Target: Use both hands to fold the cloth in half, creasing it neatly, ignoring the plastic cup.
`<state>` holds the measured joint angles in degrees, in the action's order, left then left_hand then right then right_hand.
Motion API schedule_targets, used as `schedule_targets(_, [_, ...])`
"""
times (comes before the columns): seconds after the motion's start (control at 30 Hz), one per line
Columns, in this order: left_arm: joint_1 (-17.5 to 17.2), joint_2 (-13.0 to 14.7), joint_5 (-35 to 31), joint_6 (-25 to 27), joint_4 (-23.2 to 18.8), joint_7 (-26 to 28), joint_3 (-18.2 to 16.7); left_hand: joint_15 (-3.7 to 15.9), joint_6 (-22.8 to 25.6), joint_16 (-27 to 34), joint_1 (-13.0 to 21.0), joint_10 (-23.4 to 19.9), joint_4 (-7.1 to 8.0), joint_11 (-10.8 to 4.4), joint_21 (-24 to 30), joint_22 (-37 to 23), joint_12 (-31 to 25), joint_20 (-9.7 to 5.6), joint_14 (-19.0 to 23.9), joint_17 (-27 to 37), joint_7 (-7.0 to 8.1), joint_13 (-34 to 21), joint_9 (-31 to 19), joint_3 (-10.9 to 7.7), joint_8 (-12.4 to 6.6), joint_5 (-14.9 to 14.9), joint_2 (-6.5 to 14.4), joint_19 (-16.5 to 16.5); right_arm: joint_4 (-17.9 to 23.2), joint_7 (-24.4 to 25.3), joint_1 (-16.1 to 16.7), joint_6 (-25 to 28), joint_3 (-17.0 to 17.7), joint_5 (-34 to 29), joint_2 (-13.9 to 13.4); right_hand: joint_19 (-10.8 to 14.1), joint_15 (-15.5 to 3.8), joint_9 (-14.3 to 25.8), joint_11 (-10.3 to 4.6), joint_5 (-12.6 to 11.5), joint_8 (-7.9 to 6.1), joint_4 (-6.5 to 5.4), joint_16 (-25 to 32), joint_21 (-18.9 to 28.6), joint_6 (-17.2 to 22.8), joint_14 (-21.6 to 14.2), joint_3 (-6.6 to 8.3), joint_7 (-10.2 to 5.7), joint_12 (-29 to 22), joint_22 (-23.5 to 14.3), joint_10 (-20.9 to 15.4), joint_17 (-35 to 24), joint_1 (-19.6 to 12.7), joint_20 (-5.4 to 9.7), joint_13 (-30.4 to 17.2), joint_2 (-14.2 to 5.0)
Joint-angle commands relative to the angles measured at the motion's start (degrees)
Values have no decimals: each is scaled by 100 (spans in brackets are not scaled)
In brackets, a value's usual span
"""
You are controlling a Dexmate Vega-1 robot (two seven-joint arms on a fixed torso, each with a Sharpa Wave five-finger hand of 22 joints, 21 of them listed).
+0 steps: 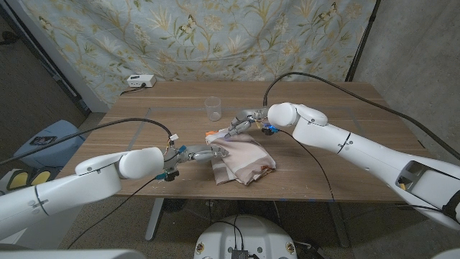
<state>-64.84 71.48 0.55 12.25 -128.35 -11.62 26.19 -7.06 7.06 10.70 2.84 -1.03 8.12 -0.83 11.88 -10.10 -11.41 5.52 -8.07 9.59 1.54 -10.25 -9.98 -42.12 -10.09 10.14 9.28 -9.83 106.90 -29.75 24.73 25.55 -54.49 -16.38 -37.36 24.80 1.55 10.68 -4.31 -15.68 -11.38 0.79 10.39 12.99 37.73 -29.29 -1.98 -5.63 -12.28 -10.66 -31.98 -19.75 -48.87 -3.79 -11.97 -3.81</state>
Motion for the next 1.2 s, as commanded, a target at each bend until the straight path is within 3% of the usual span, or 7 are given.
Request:
schedule_targets(0.03, [23, -24, -65, -77, 12, -4, 2, -6, -8, -27, 56, -49, -40, -5, 2, -14, -12, 37, 11, 20, 40, -22, -21, 6, -37, 19, 24, -191, 774, -49, 120, 369, 242, 176, -328, 35, 45, 2, 72, -20, 20, 14, 47, -8, -33, 11, -28, 43, 16, -16, -17, 10, 12, -44, 0, -50])
schedule_targets(0.4, [-121, 116, 1, -111, -31, 84, -127, -9, -3, -27, 76, -44, -58, -16, 2, -14, -8, 32, 19, 21, 38, -22, -21, 15, -39, 16, 28, -182, 1330, 220, 420, 758, 432, 222, -666, 40, 85, 5, 135, -23, 6, 28, 69, -10, 2, 15, -26, 94, 36, -15, -35, 65, -5, -83, 20, -69])
schedule_targets(0.73, [-393, 347, 131, -217, -117, 283, -318, -5, -3, -27, 100, -51, -78, -11, 6, -14, -9, 31, 31, 19, 50, -22, -21, 17, -38, 15, 33, -162, 1687, 552, 796, 1029, 596, 232, -1003, 53, 6, 6, 150, -21, 6, 63, 87, -11, 18, 3, -22, 127, 44, -13, -82, 121, -47, -34, 35, -69])
schedule_targets(1.2, [-650, 615, 336, -357, -111, 508, -589, 1, -2, -29, 126, -53, -104, 6, 6, -14, -8, 20, 36, 17, 54, -22, -21, 24, -37, 13, 28, -151, 1936, 992, 1190, 1483, 647, 184, -1153, 74, -44, 6, 118, -14, -5, 68, 105, -8, 64, -3, -34, 111, 46, -12, -148, 178, -37, 23, 48, -76])
